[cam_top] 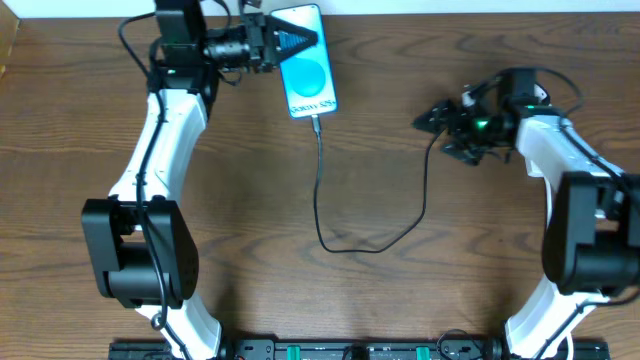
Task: Plug charger to phone and switch on socket
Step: 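Release the plug and withdraw the right gripper to the right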
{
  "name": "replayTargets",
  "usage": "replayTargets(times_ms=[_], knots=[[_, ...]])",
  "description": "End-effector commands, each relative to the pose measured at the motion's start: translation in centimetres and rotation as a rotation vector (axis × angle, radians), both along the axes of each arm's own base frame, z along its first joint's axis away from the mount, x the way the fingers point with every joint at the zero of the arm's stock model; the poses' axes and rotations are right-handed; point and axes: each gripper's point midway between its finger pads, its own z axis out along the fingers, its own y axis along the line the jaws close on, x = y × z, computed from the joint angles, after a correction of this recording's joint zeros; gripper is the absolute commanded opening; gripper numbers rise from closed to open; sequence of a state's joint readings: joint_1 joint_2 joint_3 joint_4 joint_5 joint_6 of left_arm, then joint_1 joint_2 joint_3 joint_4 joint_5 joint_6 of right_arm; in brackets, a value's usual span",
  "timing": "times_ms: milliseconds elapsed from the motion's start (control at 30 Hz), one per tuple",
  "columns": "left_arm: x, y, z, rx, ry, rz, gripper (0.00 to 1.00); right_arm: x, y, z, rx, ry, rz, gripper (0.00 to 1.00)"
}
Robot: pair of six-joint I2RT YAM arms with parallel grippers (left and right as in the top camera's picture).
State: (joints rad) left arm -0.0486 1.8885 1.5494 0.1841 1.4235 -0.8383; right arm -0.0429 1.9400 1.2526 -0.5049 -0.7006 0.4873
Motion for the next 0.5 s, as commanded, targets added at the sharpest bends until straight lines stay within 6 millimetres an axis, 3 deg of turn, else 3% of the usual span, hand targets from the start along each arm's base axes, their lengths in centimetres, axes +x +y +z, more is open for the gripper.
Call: replayTargets(times_ms=[0, 100, 133, 200, 333, 467], knots=[[0.0, -1.5, -1.0, 0.071, -0.028, 0.056, 0.07, 0.8, -3.4, 4.3, -0.120, -0.154, -0.031, 0.99], [0.6, -1.6, -5.9, 0.237, 0.110, 0.183, 0.08, 0.8, -5.2, 6.6, -0.214, -0.212, -0.074, 0.99], [0.4, -1.4, -8.6, 0.351, 0.159, 0.233, 0.07, 0.6, -5.8, 7.8, -0.259, -0.243, -0.089, 0.99], [-0.6, -1.4, -11.3, 0.491, 0.176, 0.248, 0.07, 0.5, -6.4, 9.3, -0.299, -0.284, -0.103, 0.99], [-2.8, -2.4, -14.6, 0.663, 0.181, 0.199, 0.08, 0.4, -7.0, 11.4, -0.335, -0.341, -0.126, 0.99], [-3.8, -3.7, -16.1, 0.719, 0.196, 0.174, 0.08, 0.4, -6.9, 11.4, -0.335, -0.339, -0.126, 0.99]])
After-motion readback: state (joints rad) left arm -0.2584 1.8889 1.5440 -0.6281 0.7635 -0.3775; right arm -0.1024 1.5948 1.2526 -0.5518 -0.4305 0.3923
